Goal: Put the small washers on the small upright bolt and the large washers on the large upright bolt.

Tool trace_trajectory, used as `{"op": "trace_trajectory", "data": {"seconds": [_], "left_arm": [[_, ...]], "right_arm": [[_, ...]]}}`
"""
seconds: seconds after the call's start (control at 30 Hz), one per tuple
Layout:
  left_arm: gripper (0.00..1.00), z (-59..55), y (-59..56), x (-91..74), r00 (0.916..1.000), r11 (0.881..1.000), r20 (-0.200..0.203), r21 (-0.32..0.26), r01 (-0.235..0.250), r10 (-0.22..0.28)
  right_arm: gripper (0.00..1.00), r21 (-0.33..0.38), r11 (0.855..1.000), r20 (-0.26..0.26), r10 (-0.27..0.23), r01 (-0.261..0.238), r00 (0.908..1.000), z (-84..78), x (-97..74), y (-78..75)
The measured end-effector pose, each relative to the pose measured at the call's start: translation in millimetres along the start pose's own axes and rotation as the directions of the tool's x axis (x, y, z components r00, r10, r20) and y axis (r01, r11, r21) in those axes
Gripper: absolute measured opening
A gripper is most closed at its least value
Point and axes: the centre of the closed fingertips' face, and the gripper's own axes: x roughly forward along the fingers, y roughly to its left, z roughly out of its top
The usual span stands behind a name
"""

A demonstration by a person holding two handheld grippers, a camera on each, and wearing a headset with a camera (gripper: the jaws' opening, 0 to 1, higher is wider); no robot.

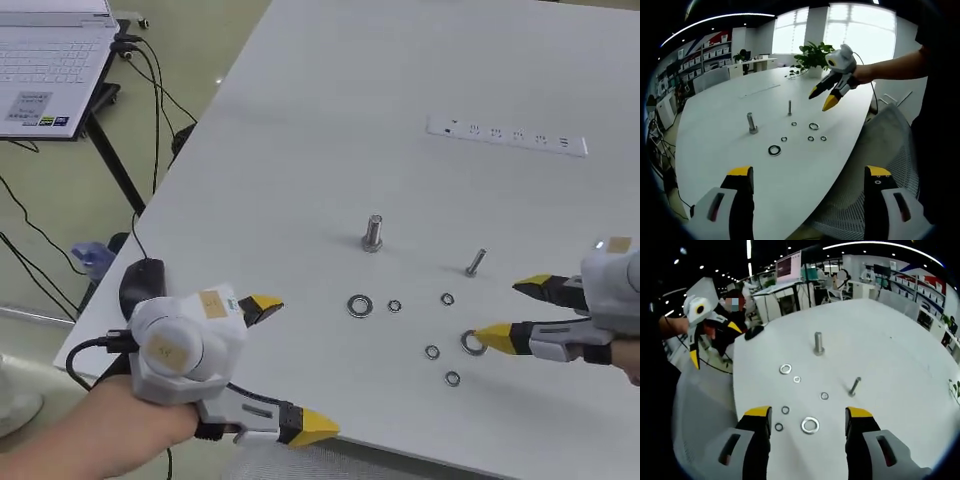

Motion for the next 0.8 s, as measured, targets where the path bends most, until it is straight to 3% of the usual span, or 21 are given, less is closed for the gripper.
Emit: {"op": "trace_trajectory", "data": {"seconds": [0.4,0.6,0.8], "left_arm": [[0.91,-0.3,0.9,-1.5,0.9999,1.0,-0.002,0.008,0.015,-0.015],[0.9,-3.6,4.4,0.4,0.9996,1.0,-0.014,0.017,0.023,-0.023],[0.9,-3.6,6.5,0.7,0.9996,1.0,-0.012,0.006,0.026,-0.026]], "right_arm": [[0.53,-0.062,0.998,-0.089,0.008,-0.013,0.996,1.0,22.0,-7.4],[0.5,-0.121,0.992,-0.158,0.01,-0.029,0.9873,-0.7,32.5,-13.5],[0.46,-0.132,0.99,-0.194,0.024,-0.051,0.9807,2.4,44.0,-16.7]]}}
